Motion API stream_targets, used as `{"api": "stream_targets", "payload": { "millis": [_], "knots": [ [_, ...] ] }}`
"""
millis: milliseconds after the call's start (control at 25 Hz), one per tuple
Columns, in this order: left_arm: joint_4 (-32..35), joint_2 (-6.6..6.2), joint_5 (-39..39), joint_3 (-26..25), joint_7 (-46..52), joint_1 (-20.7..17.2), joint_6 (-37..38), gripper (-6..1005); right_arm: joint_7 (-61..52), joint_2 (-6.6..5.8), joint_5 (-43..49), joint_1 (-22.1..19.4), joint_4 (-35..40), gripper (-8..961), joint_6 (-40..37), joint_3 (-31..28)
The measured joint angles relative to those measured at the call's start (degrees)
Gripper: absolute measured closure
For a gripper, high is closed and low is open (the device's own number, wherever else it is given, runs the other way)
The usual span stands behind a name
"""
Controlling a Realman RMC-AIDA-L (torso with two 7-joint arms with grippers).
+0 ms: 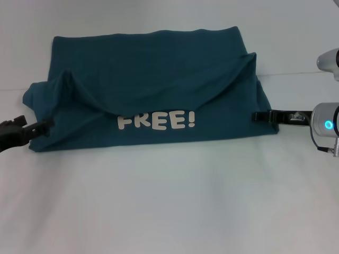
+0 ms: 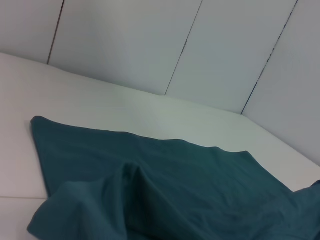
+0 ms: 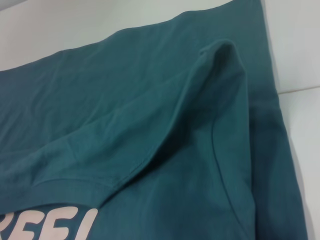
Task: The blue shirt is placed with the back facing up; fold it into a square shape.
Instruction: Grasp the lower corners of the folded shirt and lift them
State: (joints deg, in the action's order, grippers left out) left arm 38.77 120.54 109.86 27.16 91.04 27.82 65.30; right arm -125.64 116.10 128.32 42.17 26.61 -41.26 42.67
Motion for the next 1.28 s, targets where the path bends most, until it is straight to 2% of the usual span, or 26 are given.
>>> {"api": "stream_targets", "payload": {
  "millis": [240, 640, 840, 960, 1280],
  "knots": [
    [0.0, -0.13, 0.0, 0.0, 0.0, 0.1, 0.0, 64, 0.1, 0.04, 0.0, 0.0, -0.1, 479, 0.0, 0.2],
    [-0.2, -0.23, 0.0, 0.0, 0.0, 0.3, 0.0, 64, 0.1, 0.18, -0.1, -0.3, 0.4, 912, 0.0, 0.0],
    [-0.4, -0.21, 0.0, 0.2, 0.0, 0.3, -0.7, 64, 0.3, 0.36, -0.3, -0.6, 1.2, 922, 0.0, -0.1],
    [-0.4, -0.03, 0.0, 2.4, -0.2, 0.3, -2.7, 64, 2.0, 0.42, -1.7, -0.7, 1.5, 928, -0.3, -0.1],
    [0.1, 0.89, 1.6, 10.7, -1.9, 0.7, -14.8, 64, 3.5, 0.20, -3.9, -0.7, 1.4, 933, -0.6, -0.1]
  ]
}}
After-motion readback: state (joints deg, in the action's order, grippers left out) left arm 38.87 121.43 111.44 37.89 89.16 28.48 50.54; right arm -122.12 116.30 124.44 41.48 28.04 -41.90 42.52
